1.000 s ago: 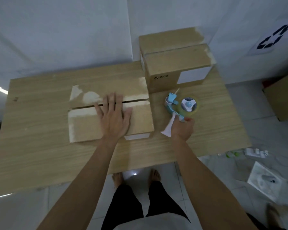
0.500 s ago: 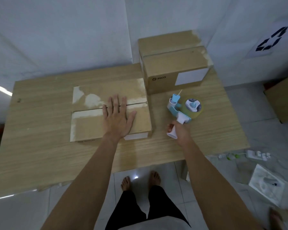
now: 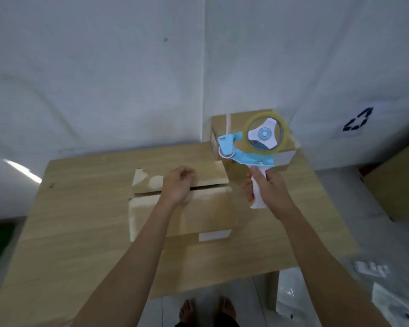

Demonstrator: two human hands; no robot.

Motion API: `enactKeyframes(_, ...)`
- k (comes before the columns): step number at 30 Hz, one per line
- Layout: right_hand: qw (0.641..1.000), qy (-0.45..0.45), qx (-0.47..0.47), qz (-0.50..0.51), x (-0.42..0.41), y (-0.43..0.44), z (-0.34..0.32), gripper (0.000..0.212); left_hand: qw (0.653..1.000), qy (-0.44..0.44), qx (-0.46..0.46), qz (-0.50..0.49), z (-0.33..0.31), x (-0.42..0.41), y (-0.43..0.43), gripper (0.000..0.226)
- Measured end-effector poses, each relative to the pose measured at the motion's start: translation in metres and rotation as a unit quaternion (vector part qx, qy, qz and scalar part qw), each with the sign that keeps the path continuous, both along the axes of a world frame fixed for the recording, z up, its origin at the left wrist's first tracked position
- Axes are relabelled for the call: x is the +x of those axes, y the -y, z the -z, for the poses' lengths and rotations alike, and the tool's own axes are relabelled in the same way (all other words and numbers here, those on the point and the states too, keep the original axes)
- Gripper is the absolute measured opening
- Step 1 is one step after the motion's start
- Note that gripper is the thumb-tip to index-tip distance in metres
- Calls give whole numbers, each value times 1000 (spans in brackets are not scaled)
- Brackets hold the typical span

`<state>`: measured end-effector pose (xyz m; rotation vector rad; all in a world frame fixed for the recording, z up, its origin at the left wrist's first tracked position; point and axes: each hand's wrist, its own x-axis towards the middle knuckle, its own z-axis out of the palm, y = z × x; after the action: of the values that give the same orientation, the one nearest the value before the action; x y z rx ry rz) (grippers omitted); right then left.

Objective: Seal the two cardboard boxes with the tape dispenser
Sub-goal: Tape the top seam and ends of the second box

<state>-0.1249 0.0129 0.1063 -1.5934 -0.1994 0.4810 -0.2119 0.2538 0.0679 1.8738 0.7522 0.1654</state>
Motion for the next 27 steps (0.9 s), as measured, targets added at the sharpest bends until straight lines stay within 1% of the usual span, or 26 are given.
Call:
enactKeyframes(2, 999, 26, -7, -39, -4, -22, -17, 44, 989, 67, -125, -35, -20, -3, -10, 17)
enactKeyframes(4, 998, 22, 5, -66, -10, -45, -27, 44, 966, 90, -234, -68, -40, -11, -21, 28)
enactKeyframes(6, 996, 6, 12, -87, -17, -69, -32, 42, 925, 88, -363, -76, -56, -20, -38, 41)
enactKeyframes(8, 994, 5, 8, -105, -24, -90, -30, 42, 866, 82, -488, -66, -65, -32, -57, 55)
enactKeyframes(9, 993, 11, 3, -114, -28, -100, -28, 42, 839, 81, -535, -62, -67, -39, -65, 61)
enactKeyframes(11, 990, 20, -3, -136, -37, -119, -21, 42, 796, 90, -596, -52, -70, -52, -82, 66)
enactKeyframes(13, 987, 29, -17, -159, -47, -136, -13, 44, 761, 105, -638, -48, -72, -65, -99, 68)
enactKeyframes(15, 984, 34, -33, -172, -54, -149, -6, 45, 734, 113, -666, -66, -71, -75, -116, 70)
enactKeyframes(16, 983, 34, -38, -177, -57, -155, -2, 45, 727, 112, -673, -77, -69, -80, -124, 70)
enactKeyframes(17, 982, 35, -42, -183, -60, -160, 1, 45, 724, 109, -675, -84, -65, -85, -131, 69)
enactKeyframes(19, 978, 41, -55, -195, -62, -170, 6, 44, 732, 100, -667, -98, -58, -91, -142, 65)
enactKeyframes(22, 972, 58, -80, -215, -62, -181, 12, 46, 753, 80, -643, -119, -51, -97, -152, 58)
enactKeyframes(24, 967, 72, -94, -224, -58, -186, 14, 44, 769, 73, -622, -125, -47, -99, -161, 56)
enactKeyframes(27, 959, 100, -116, -238, -51, -193, 14, 46, 804, 62, -576, -134, -39, -105, -172, 52)
